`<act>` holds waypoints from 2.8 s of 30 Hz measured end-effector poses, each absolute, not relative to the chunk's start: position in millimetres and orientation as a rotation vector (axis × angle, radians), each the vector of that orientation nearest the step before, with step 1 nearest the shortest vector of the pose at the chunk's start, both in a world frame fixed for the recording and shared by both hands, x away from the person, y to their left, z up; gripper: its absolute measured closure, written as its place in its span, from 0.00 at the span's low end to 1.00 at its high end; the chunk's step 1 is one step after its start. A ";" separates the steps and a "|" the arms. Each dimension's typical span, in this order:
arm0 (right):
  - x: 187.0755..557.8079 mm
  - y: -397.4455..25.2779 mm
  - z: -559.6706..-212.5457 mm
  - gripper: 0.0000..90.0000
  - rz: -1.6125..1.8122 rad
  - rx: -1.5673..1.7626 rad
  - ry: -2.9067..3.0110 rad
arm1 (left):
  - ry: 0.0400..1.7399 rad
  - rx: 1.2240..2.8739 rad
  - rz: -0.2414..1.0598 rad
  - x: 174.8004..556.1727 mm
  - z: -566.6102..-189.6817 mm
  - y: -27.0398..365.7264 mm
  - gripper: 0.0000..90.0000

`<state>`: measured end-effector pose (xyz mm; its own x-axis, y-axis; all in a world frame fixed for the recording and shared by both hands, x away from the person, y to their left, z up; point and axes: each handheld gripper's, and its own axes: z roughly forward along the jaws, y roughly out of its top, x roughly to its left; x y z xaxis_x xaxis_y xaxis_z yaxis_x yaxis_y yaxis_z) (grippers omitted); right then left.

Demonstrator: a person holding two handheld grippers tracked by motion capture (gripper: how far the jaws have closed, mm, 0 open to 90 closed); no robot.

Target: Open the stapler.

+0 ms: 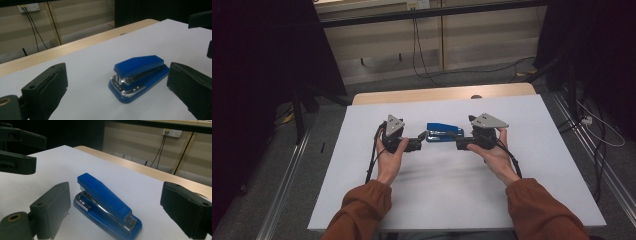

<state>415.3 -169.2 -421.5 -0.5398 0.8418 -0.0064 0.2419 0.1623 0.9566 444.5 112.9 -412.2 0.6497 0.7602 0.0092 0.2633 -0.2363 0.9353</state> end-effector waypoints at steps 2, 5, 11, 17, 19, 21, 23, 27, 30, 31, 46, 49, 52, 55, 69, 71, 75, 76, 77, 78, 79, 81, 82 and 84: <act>422.4 -165.1 -423.7 0.11 1.383 1.021 1.898 | 0.813 1.808 0.591 450.1 -411.7 111.6 0.04; 429.4 -159.7 -425.2 0.12 1.383 1.018 1.914 | 0.816 1.798 0.586 456.3 -411.5 111.4 0.04; 436.1 -150.6 -426.7 0.17 1.377 0.995 1.953 | 0.832 1.805 0.567 464.1 -417.8 114.2 0.03; 440.9 -148.5 -430.5 0.24 1.360 1.017 1.992 | 0.801 1.823 0.582 463.5 -417.2 116.6 0.03; 442.4 -149.8 -432.8 0.28 1.377 1.044 1.993 | 0.826 1.813 0.542 465.2 -418.8 118.5 0.03; 442.7 -148.8 -435.4 0.29 1.352 1.045 2.007 | 0.840 1.831 0.539 466.5 -422.0 118.8 0.03; 442.3 -147.9 -435.4 0.25 1.371 1.037 2.012 | 0.848 1.849 0.529 468.4 -426.0 118.6 0.03; 442.4 -146.1 -435.4 0.31 1.381 1.023 2.016 | 0.852 1.854 0.531 469.1 -426.9 119.4 0.03; 442.9 -146.7 -435.8 0.46 1.394 1.015 2.020 | 0.849 1.861 0.531 469.1 -428.7 119.8 0.03; 442.9 -146.7 -435.8 0.46 1.394 1.015 2.020 | 0.849 1.861 0.531 469.1 -428.7 119.8 0.03; 447.0 -146.9 -433.7 0.75 1.356 1.018 2.076 | 0.847 1.898 0.514 470.3 -436.9 117.3 0.03; 447.8 -145.5 -433.2 0.79 1.357 1.004 2.092 | 0.847 1.906 0.518 470.3 -436.9 117.3 0.03; 449.0 -141.7 -433.1 0.87 1.338 0.984 2.108 | 0.850 1.916 0.517 470.2 -437.6 117.2 0.03; 449.6 -140.2 -433.5 0.94 1.329 0.978 2.121 | 0.860 1.921 0.532 470.1 -437.8 117.4 0.03; 454.0 -136.9 -440.9 1.00 1.294 0.955 2.200 | 0.904 1.926 0.559 474.5 -442.6 119.2 0.03; 455.1 -135.9 -443.1 1.00 1.288 0.952 2.215 | 0.907 1.911 0.553 475.3 -442.8 120.0 0.04; 456.0 -135.7 -444.7 1.00 1.281 0.956 2.220 | 0.908 1.919 0.568 475.9 -441.8 122.5 0.10; 456.4 -135.7 -444.9 1.00 1.279 0.953 2.222 | 0.907 1.920 0.566 476.0 -441.6 123.2 0.11; 456.6 -135.6 -445.1 1.00 1.278 0.955 2.226 | 0.907 1.920 0.566 476.0 -441.6 123.2 0.13; 457.0 -135.3 -445.4 1.00 1.277 0.953 2.235 | 0.917 1.906 0.550 476.2 -441.1 124.4 0.15; 457.1 -134.6 -445.7 1.00 1.270 0.954 2.238 | 0.917 1.906 0.550 476.2 -441.1 124.4 0.18; 457.6 -133.1 -447.1 1.00 1.265 0.949 2.254 | 0.913 1.893 0.515 476.0 -440.6 125.7 0.31; 457.6 -133.1 -447.1 1.00 1.265 0.949 2.254 | 0.913 1.893 0.515 476.0 -440.6 125.7 0.34; 458.3 -130.1 -449.3 1.00 1.250 0.937 2.266 | 0.903 1.888 0.520 475.4 -440.1 124.9 0.42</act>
